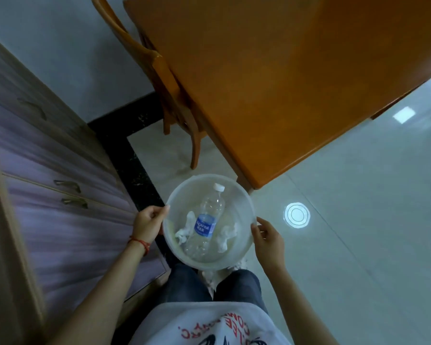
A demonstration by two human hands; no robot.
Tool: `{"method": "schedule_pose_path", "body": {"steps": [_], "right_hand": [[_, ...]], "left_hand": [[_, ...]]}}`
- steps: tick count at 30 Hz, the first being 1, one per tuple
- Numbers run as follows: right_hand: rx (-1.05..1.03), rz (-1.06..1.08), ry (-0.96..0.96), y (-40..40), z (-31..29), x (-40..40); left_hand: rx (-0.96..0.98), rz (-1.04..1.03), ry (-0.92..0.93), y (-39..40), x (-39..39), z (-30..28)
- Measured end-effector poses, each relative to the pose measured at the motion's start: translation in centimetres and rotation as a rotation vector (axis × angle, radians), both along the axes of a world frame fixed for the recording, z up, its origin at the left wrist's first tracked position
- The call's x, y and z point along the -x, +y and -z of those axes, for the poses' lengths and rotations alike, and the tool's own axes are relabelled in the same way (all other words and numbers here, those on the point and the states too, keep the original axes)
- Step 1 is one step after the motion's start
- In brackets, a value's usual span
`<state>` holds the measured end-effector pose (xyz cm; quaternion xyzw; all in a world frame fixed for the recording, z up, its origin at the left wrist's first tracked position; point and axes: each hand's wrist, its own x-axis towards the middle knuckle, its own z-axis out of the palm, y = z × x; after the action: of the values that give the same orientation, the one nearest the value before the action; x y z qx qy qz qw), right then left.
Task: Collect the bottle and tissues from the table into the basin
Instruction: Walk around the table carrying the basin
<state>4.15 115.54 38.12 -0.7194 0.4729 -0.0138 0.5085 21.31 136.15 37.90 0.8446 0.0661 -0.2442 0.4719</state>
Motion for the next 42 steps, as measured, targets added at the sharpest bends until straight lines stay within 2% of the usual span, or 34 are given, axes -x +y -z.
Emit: {"method": "schedule_pose_path", "body": {"steps": [12,28,35,42], "right_hand": [[-0.017,0.367,-0.024,-3.2,0.1,11.4],[0.071,0.777,-0.079,-13.0,-1.5,28.6],[0.143,0.895,-0.076,-18.1,-2.8,32.5],[0.151,0.975,-0.088,-26.1,-2.7,32.8]], "left_hand": [[0.031,0.256,0.012,-8.9,6.9,-0.5],[0.104,0.631,-0.009,-28.0,20.6,-2.3],[0.154,0.735,0.049,-35.8,23.8,-2.6],[0.171,0.797,0.092,-45.9,23.9,-1.9]]}}
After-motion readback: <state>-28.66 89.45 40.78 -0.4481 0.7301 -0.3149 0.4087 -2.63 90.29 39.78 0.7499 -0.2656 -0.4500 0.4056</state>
